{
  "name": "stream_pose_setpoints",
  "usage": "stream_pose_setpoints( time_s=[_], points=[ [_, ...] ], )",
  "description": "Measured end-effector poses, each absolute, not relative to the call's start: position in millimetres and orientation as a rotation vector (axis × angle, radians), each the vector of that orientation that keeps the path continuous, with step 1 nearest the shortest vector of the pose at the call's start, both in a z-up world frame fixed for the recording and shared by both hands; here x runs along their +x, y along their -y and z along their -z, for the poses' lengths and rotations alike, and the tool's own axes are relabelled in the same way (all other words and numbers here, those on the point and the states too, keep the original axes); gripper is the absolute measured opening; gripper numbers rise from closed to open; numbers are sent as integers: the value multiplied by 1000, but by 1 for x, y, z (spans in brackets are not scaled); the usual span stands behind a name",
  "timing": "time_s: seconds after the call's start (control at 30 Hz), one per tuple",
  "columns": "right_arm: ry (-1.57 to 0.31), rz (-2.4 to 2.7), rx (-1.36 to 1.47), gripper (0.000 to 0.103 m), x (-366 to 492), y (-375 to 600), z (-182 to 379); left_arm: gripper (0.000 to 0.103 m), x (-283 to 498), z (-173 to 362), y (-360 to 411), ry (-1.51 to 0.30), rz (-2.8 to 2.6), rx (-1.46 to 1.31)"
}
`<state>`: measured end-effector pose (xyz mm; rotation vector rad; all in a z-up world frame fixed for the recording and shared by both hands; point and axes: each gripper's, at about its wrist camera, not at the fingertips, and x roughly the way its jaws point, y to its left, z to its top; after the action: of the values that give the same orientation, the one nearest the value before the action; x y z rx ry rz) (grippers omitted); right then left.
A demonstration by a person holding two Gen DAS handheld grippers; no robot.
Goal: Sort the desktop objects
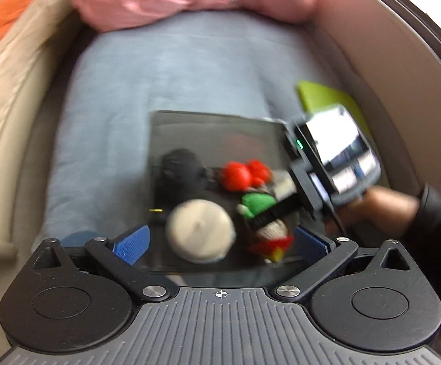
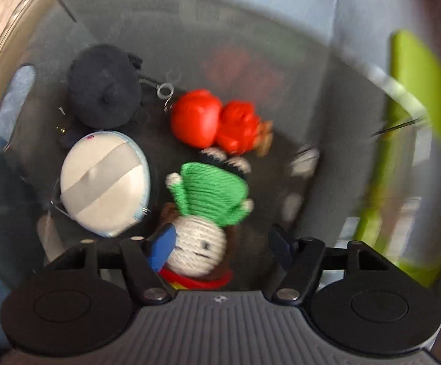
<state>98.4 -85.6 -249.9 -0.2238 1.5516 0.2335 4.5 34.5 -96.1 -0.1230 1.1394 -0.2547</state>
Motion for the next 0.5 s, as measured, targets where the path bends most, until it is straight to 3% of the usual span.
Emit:
stream_pose_setpoints(
  time_s=[0.13, 0.2, 0.27, 0.5],
  points=[
    [-1507, -235, -300, 64, 97, 73, 265, 103, 6, 95, -41, -1168, 306, -174],
    [-1475, -264, -369, 43, 89, 67, 261, 103, 3, 92, -38, -1173, 331, -178],
    [-1455, -281, -417, 1, 81, 68, 249, 103, 1, 89, -34, -1172, 348, -175],
    [-1345, -272, -514, 1, 64, 97, 191, 103, -1, 92, -5, -1201, 407, -113]
  ],
)
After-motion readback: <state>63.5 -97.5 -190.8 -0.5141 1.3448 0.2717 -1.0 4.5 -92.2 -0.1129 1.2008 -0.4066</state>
